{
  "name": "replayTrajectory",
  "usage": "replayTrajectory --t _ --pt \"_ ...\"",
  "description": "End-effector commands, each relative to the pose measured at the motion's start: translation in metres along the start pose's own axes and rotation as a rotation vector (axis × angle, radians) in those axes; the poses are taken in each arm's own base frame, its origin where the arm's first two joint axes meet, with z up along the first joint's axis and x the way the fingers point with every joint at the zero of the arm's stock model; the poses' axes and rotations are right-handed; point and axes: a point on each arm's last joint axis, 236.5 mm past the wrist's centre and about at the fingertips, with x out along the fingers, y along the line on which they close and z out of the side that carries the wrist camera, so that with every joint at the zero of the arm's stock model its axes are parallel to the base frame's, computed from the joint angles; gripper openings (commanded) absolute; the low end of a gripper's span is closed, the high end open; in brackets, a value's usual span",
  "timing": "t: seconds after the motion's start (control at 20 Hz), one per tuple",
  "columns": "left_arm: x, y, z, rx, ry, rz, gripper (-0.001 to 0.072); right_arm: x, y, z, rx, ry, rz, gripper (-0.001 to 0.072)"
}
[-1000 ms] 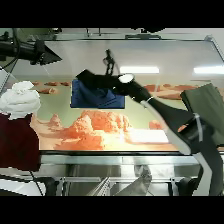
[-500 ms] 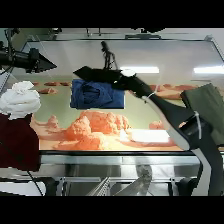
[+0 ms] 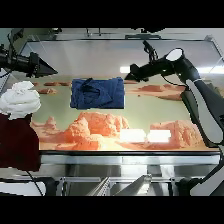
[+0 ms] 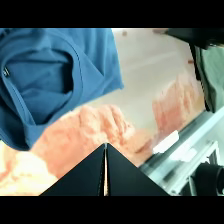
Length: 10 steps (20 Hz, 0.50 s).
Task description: Fold the shirts.
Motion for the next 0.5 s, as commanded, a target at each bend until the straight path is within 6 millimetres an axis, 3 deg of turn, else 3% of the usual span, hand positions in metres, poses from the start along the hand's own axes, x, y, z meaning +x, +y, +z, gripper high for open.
replayTrajectory --t 0.0,0.05,0.3,0.45 --pt "0.001 -0.002 -0.009 -0.027 -0.019 0.008 0.0001 0.017 -0.067 -0.034 0.142 0.06 -0.118 0.0325" --pt "0.001 -0.001 -0.009 -0.038 -0.043 0.017 0.0001 0.026 -0.072 -0.034 0.16 0.056 -0.111 0.047" --pt "0.003 -0.002 -0.019 -0.037 -0.053 0.023 0.0001 0.061 -0.076 -0.029 0.21 0.012 -0.045 0.0471" --pt "0.003 -0.001 -0.016 -0.029 -0.063 0.026 0.0001 0.078 -0.08 -0.031 0.22 0.002 -0.051 0.053"
